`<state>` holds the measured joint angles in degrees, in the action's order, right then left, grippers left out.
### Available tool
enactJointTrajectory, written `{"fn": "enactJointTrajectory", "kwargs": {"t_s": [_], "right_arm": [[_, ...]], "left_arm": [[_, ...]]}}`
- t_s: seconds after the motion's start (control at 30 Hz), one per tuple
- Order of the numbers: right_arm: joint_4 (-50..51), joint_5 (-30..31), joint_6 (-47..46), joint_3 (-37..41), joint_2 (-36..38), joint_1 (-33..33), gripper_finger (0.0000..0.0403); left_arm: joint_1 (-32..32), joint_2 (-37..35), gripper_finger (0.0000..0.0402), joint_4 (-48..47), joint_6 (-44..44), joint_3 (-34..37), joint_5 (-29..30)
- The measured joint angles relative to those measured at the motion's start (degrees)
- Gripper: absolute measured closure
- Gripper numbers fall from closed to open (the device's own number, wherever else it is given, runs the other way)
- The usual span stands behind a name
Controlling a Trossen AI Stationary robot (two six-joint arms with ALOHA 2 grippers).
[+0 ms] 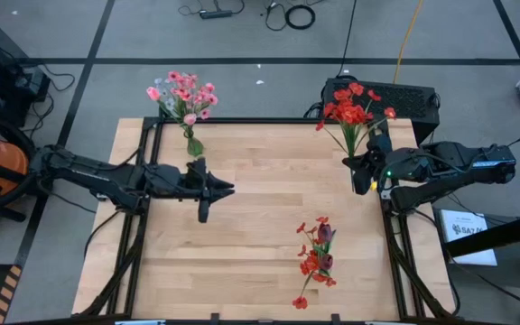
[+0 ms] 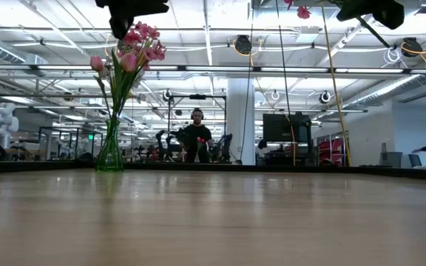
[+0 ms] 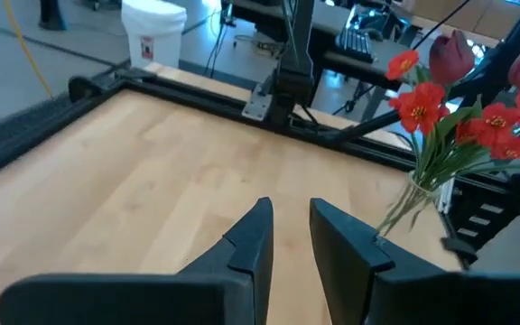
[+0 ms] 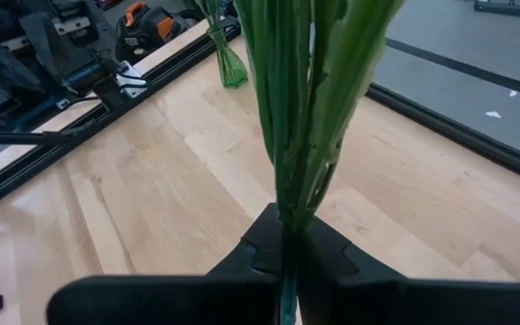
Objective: Sort flowers into vase by color
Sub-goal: Put the orange flowers into the transparent vase
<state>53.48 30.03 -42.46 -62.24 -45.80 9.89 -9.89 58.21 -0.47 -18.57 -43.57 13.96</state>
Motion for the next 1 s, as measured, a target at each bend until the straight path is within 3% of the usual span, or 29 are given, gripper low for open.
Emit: {"fn": "enactJointTrajectory", "kwargs": {"t_s": [0.27,0.4,0.5,0.7,1.0], "right_arm": [[-0.2,0.4,1.4,0.0,0.0,0.0,0.0397],[-0.1,0.4,1.6,0.0,0.0,0.0,0.0397],[-0.1,0.4,1.4,0.0,0.0,0.0,0.0397],[-0.2,0.3,1.2,0.0,0.0,0.0,0.0397],[-0.2,0.3,1.2,0.0,0.0,0.0,0.0397]], "left_arm": [[0.5,-0.1,0.032,0.1,9.8,0.0,-0.8],[0.5,-0.5,0.032,1.1,13.5,1.5,-9.6],[0.4,-1.7,0.032,5.6,13.0,6.0,-10.7],[0.4,-6.0,0.032,24.4,12.9,20.0,-10.5],[1.2,-13.9,0.032,43.2,11.5,37.4,-6.8]]}}
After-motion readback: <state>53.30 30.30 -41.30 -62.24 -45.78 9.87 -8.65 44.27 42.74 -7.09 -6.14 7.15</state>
